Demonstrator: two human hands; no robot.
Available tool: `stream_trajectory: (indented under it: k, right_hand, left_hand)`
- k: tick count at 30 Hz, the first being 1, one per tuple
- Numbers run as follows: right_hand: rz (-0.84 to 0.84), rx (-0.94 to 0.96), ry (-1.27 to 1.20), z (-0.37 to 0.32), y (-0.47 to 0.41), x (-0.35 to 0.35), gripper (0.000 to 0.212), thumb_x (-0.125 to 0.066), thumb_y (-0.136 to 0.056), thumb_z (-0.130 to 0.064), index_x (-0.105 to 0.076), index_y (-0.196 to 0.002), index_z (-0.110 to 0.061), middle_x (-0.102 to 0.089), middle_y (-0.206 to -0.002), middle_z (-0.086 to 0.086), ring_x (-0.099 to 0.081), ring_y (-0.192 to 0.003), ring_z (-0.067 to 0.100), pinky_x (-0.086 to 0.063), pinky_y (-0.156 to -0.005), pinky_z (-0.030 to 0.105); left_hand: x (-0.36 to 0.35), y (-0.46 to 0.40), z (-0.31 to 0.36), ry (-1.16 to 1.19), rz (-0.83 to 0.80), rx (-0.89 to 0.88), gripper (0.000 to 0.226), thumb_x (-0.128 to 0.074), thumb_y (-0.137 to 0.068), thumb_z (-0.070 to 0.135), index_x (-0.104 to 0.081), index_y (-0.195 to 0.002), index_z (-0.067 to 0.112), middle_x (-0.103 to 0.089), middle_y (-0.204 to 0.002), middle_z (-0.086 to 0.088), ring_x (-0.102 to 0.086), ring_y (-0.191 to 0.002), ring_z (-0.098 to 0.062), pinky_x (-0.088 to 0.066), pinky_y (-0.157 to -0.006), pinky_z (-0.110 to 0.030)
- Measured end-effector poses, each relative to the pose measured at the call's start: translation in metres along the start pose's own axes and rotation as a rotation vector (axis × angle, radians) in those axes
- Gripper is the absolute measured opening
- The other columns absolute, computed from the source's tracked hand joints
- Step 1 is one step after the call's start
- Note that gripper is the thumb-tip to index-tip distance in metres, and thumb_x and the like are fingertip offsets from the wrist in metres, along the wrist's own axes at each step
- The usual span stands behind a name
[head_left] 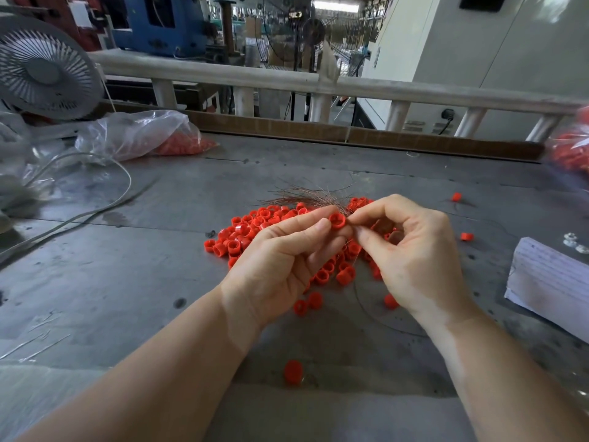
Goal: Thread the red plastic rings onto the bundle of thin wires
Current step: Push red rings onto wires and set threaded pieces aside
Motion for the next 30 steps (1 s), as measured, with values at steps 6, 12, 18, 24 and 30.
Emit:
stream_trajectory:
  k: [6, 12, 18, 24, 30]
  right_hand:
    - [-0.019, -0.023, -0.045, 0.0004, -0.0013, -0.0001, 0.028, -0.072, -0.076, 0.003, -0.067, -0.073, -0.024, -0.065, -0.07, -0.013, -0.059, -0.066, 0.0, -0.041, -0.063, 0.007]
    - [-0.037, -0.039, -0.123, 0.0007, -0.0022, -0.0013, 0.032, -0.072, -0.076, 0.002, -0.065, -0.071, -0.029, -0.065, -0.065, -0.025, -0.06, -0.064, -0.005, -0.041, -0.062, 0.005]
    - [-0.033, -0.033, -0.111, 0.001, -0.0028, -0.0003, 0.033, -0.073, -0.075, 0.004, -0.065, -0.071, -0.028, -0.065, -0.067, -0.025, -0.06, -0.066, -0.005, -0.041, -0.063, 0.005]
    - [-0.039, -0.02, -0.06, 0.0005, -0.0008, -0.0001, 0.032, -0.071, -0.076, 0.004, -0.065, -0.072, -0.027, -0.064, -0.069, -0.016, -0.06, -0.067, -0.003, -0.041, -0.062, 0.005]
    - [-0.042, -0.024, -0.09, 0.0012, -0.0013, -0.0012, 0.031, -0.072, -0.076, 0.005, -0.065, -0.073, -0.025, -0.065, -0.066, -0.015, -0.061, -0.067, -0.004, -0.041, -0.062, 0.005]
  left_hand:
    - [-0.0013, 0.0019, 0.0002, -0.007, -0.019, 0.024, 0.023, -0.06, -0.063, -0.002, -0.076, -0.079, 0.002, -0.072, -0.081, -0.014, -0.072, -0.075, -0.017, -0.056, -0.06, -0.016]
    - [-0.003, 0.0017, 0.0004, 0.026, -0.029, 0.026, 0.023, -0.059, -0.066, 0.0, -0.075, -0.082, 0.003, -0.073, -0.081, -0.013, -0.072, -0.075, -0.017, -0.055, -0.059, -0.015]
    - [-0.0023, 0.0006, -0.0002, 0.017, -0.043, 0.023, 0.026, -0.057, -0.066, -0.003, -0.076, -0.082, 0.004, -0.073, -0.083, -0.015, -0.072, -0.078, -0.017, -0.055, -0.062, -0.015]
    - [-0.0019, 0.001, 0.0002, -0.031, -0.026, 0.005, 0.025, -0.059, -0.062, -0.004, -0.075, -0.079, 0.001, -0.072, -0.081, -0.015, -0.072, -0.076, -0.019, -0.056, -0.062, -0.016]
    - [-0.0007, -0.0005, -0.0004, -0.023, -0.03, -0.01, 0.024, -0.059, -0.063, -0.003, -0.075, -0.081, 0.001, -0.072, -0.081, -0.015, -0.072, -0.076, -0.018, -0.056, -0.062, -0.016]
Point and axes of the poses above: each hand's wrist, its own y-axis away from the middle knuckle, its own x-axis out of the back of the hand, z = x × y, the point moved 5 cm from there along -y, towards the middle knuckle
